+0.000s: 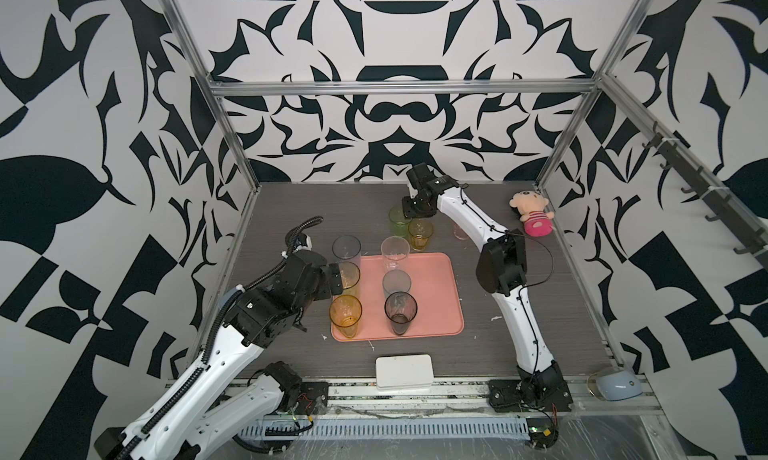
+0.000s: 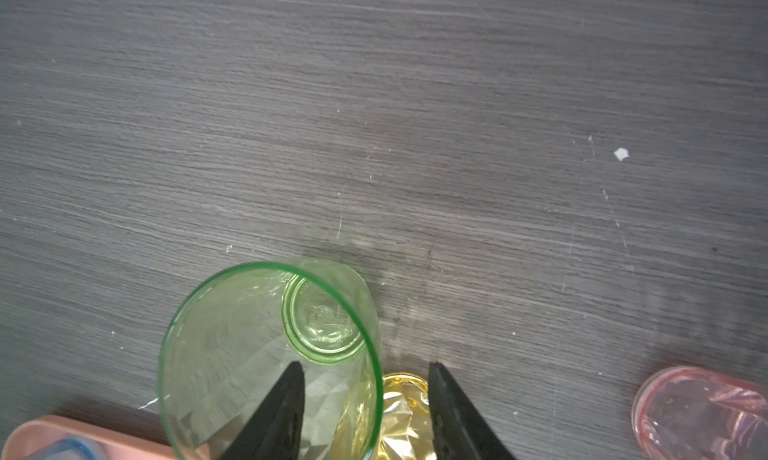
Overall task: Place the glasses into the tray
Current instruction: 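Lower right gripper around the green cup's rim and close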
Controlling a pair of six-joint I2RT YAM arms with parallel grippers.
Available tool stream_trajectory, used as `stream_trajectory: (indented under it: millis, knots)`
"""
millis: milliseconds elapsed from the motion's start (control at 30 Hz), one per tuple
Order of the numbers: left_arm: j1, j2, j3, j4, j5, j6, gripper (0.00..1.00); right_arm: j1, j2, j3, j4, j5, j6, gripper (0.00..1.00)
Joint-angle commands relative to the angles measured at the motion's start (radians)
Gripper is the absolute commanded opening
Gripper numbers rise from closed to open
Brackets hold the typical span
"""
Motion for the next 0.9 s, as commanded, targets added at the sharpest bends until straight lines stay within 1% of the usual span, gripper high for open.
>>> stream_trajectory:
  millis: [0, 233, 667, 700, 867]
  knots:
    - [0.002, -0.014, 0.012, -0.018, 0.001, -0.017, 0.99, -0.001, -0.018, 0.056, -0.019, 0.000, 0.019, 0.48]
    - [0.002, -0.019, 0.014, -0.024, -0.002, -0.015, 1.00, -0.001, 0.003, 0.081, -0.023, 0.002, 0.024, 0.41]
    - [0.002, -0.022, 0.011, -0.027, -0.002, -0.017, 1.00, -0.001, 0.013, 0.099, -0.023, 0.008, 0.026, 0.37]
    - [0.002, -0.022, 0.011, -0.026, -0.003, -0.017, 1.00, -0.001, 0.036, 0.100, -0.023, 0.008, 0.026, 0.36]
    - [0.002, -0.020, 0.010, -0.024, -0.002, -0.018, 1.00, -0.001, 0.042, 0.101, -0.024, 0.009, 0.028, 0.34]
